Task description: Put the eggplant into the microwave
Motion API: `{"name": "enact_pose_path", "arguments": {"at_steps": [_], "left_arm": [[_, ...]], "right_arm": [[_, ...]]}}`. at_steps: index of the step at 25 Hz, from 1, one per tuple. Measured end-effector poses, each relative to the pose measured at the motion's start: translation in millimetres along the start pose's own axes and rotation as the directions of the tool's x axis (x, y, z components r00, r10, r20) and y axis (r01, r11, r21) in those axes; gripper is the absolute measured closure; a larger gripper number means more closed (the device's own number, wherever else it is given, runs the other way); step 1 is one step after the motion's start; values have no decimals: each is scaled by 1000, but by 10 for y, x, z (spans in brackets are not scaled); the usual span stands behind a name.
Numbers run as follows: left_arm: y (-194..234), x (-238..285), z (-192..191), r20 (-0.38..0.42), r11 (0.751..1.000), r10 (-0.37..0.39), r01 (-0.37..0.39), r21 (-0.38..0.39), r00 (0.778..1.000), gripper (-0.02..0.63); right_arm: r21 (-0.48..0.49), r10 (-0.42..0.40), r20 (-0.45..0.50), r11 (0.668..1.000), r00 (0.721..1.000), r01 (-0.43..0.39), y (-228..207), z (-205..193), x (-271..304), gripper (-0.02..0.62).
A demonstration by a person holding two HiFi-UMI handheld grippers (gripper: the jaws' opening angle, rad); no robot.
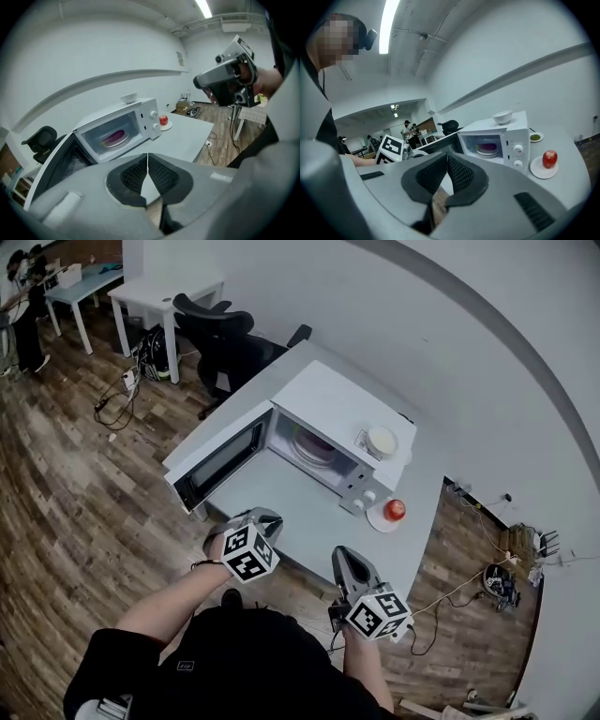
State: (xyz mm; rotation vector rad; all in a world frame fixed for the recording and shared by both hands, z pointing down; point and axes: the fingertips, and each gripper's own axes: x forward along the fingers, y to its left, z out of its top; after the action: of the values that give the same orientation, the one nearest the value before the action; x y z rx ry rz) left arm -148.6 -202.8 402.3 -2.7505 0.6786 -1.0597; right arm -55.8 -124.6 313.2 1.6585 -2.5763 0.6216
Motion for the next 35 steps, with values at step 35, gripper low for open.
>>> {"name": "enact_pose_path", "arguments": {"at_steps": [35], "left_arm": [[-1030, -891, 1803, 444, 905, -119, 281, -319, 888, 591]], "right_arm": [[-57, 98, 150, 994, 984, -91, -213, 501, -1211, 581]]}}
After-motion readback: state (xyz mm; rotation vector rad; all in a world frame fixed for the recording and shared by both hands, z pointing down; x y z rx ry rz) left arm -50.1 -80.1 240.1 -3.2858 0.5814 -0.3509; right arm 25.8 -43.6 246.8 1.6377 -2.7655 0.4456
